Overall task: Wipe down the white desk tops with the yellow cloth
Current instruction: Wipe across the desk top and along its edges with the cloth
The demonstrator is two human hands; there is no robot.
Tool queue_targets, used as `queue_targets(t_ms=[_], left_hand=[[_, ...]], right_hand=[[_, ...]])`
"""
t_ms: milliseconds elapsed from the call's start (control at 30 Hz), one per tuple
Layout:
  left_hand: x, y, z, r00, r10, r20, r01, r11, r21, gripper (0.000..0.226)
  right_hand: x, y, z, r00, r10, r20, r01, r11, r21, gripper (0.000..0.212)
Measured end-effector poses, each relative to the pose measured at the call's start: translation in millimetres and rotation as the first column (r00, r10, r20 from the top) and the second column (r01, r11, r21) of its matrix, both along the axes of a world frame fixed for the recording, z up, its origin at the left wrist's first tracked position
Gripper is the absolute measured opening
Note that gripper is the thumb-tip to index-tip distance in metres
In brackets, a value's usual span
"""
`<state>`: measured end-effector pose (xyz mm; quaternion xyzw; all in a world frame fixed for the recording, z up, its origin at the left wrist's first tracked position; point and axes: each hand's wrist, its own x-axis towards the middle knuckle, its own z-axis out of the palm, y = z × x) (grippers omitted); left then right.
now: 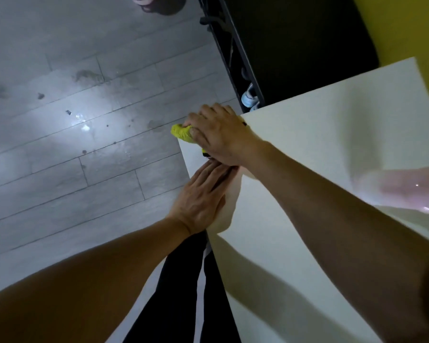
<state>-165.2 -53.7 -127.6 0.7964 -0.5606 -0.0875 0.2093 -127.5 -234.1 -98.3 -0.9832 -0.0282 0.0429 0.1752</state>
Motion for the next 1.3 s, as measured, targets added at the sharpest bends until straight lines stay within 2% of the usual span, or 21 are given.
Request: queue_targets(t_ms=[67,167,267,300,333,400,433,533,600,633,733,767,867,933,1033,1133,1200,1267,1300], left_hand=[[1.5,1.0,-0.6,1.000,-0.005,-0.005,0.006,1.000,0.007,0.056],[3.4,1.2,-1.2,1.000,-0.013,-0.008,0.013,0.999,0.036,0.057],[5.4,-1.4,-1.2,1.000,-0.011,-0.004,0.012,0.999,0.032,0.057],[5.9,-1.0,-1.1,1.000,-0.010,-0.007,0.010,1.000,0.028,0.056],[5.9,-0.7,-1.5,1.000,-0.008,-0.010,0.008,1.000,0.025,0.056],[6.2,0.6,-2.3,1.000,-0.010,-0.014,0.010,1.000,0.023,0.055],[5.4,1.1,-2.5,1.000,-0.012,-0.014,0.013,1.000,0.023,0.055],[2.6,1.7,-3.7,1.000,-0.012,0.003,0.012,0.999,0.030,0.055],[2.1,2.6,-4.8,1.000,-0.003,0.011,0.002,0.999,0.046,0.055],[2.2,2.5,-4.7,1.000,-0.002,0.014,0.001,0.999,0.054,0.055],[4.2,0.7,-3.4,1.000,-0.016,0.016,0.015,0.998,0.067,0.057],[4.2,-0.4,-2.7,1.000,-0.021,0.011,0.020,0.997,0.068,0.057],[3.9,0.7,-2.2,1.000,-0.023,0.008,0.022,0.997,0.072,0.057],[3.4,1.5,-1.2,1.000,-0.018,0.021,0.017,0.997,0.078,0.056],[-1.3,-6.7,6.1,0.997,0.023,0.069,-0.028,0.997,0.066,0.053],[-6.9,-35.4,16.9,0.992,0.087,0.088,-0.092,0.995,0.050,0.040],[-9.4,-63.8,18.8,0.997,0.023,0.078,-0.026,0.999,0.040,0.042],[-15.6,-95.6,17.6,0.992,-0.072,0.106,0.068,0.997,0.042,0.047],[-20.1,-110.0,17.2,0.987,-0.110,0.120,0.106,0.994,0.041,0.048]], right_hand=[[-5.9,-21.2,0.5,1.000,-0.007,0.019,0.008,0.999,-0.054,0.043],[-26.4,-83.0,6.5,0.988,-0.151,0.044,0.157,0.967,-0.200,0.052],[-44.2,-132.7,9.8,0.946,-0.325,0.016,0.318,0.911,-0.264,0.033],[-45.5,-135.6,9.6,0.932,-0.361,0.008,0.349,0.895,-0.277,0.037],[-43.2,-129.8,8.7,0.924,-0.382,0.001,0.365,0.882,-0.298,0.049],[-36.2,-101.9,9.3,0.936,-0.351,-0.005,0.332,0.889,-0.315,0.070],[-32.5,-83.4,7.8,0.945,-0.327,-0.016,0.309,0.906,-0.288,0.072],[-22.9,-30.4,10.6,0.972,-0.235,-0.030,0.229,0.964,-0.133,0.063],[-19.9,-14.7,9.0,0.984,-0.178,-0.023,0.173,0.976,-0.136,0.049],[-19.7,-16.3,7.9,0.987,-0.161,-0.015,0.156,0.976,-0.154,0.047],[-21.9,-39.7,15.9,0.993,-0.103,-0.054,0.088,0.971,-0.222,0.066],[-24.3,-52.0,16.5,0.991,-0.099,-0.089,0.072,0.961,-0.266,0.061],[-32.8,-113.1,20.4,0.952,-0.272,-0.142,0.207,0.911,-0.357,0.033],[-43.4,-158.0,21.1,0.896,-0.415,-0.160,0.322,0.853,-0.411,0.030],[-48.2,-181.4,12.7,0.871,-0.441,-0.217,0.309,0.834,-0.456,0.036],[-46.6,-171.0,9.6,0.864,-0.447,-0.234,0.330,0.852,-0.407,0.036],[-44.9,-161.1,12.8,0.877,-0.433,-0.211,0.332,0.861,-0.386,0.032],[-39.8,-145.9,13.8,0.921,-0.329,-0.209,0.238,0.899,-0.368,0.032],[-38.0,-135.4,16.3,0.938,-0.269,-0.220,0.201,0.936,-0.288,0.034]])
